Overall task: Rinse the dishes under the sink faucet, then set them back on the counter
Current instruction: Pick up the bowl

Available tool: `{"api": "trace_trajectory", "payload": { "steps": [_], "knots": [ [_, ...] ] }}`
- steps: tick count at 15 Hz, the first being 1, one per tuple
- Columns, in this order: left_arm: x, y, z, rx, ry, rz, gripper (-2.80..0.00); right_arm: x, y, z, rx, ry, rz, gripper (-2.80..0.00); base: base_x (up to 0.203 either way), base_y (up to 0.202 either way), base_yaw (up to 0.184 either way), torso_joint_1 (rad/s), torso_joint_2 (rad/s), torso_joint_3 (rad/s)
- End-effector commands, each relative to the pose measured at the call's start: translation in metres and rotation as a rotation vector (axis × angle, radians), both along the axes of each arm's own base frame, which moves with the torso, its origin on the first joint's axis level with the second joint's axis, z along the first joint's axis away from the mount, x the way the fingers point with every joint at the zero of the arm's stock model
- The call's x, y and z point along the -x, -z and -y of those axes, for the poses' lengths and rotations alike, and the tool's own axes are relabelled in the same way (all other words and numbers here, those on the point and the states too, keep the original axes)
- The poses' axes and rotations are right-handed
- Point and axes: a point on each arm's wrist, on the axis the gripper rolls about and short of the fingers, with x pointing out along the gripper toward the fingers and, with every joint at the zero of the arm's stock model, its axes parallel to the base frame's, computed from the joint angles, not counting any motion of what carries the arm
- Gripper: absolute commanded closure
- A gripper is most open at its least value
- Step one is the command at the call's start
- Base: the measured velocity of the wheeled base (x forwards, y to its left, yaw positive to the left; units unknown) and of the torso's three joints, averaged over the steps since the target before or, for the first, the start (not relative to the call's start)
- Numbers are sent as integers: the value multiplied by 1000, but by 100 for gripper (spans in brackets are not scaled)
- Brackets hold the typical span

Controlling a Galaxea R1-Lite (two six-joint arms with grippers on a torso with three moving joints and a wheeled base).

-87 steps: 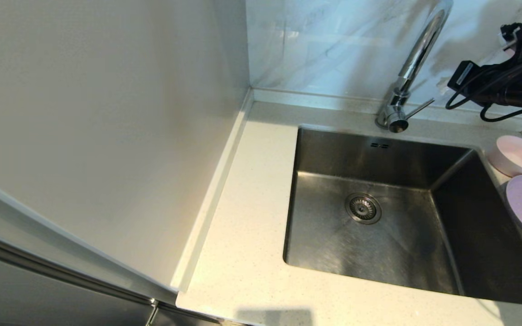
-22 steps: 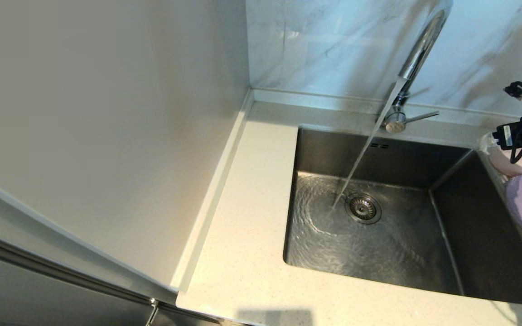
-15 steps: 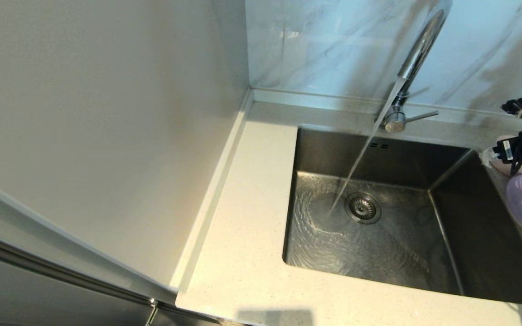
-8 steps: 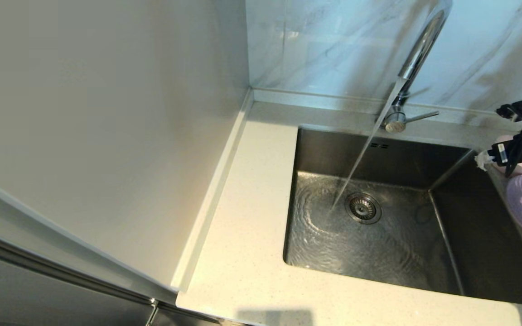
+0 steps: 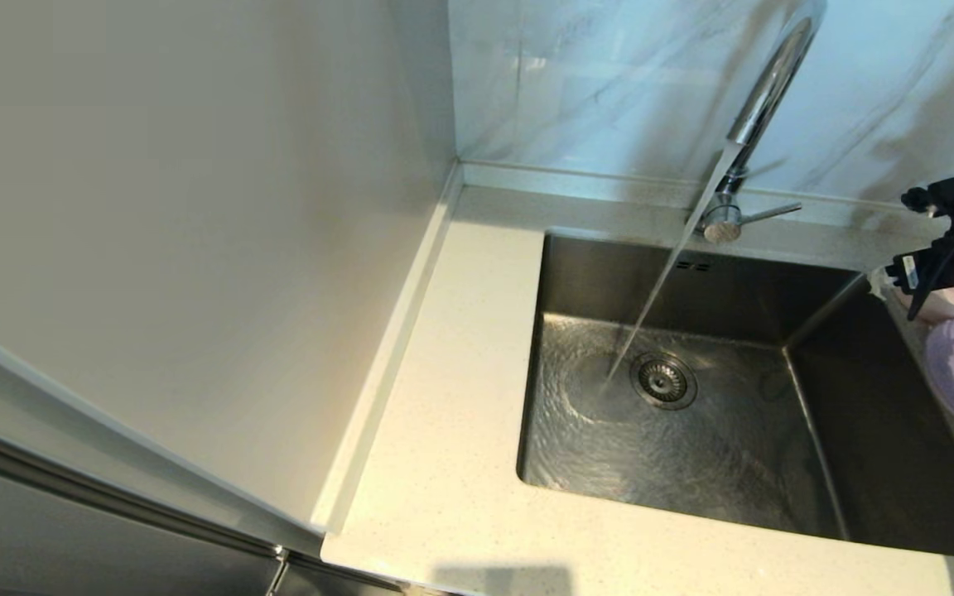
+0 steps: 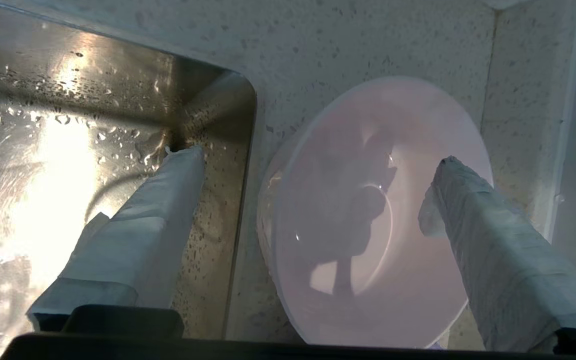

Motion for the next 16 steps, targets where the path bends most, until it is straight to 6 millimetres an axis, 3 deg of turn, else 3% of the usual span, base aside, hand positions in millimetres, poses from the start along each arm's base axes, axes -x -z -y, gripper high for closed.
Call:
{"api": "trace_trajectory", "payload": {
  "steps": [1,3,4,5,16],
  "knots": [
    [0,0,0,0,0,0,0,-1,2,0,1,0,-4,-280,0,0,0,0,0,0],
    [0,0,0,0,0,0,0,0,1,0,1,0,-4,-280,0,0,0,0,0,0],
    [0,0,0,0,0,0,0,0,2,0,6,-2,-10,-64,0,0,0,0,0,0],
    [0,0,0,0,0,0,0,0,2,0,11,-6,-13,0,0,0,0,0,0,0],
    [0,0,0,0,1,0,0,1,2,0,8,-9,-17,0,0,0,0,0,0,0]
  ]
}}
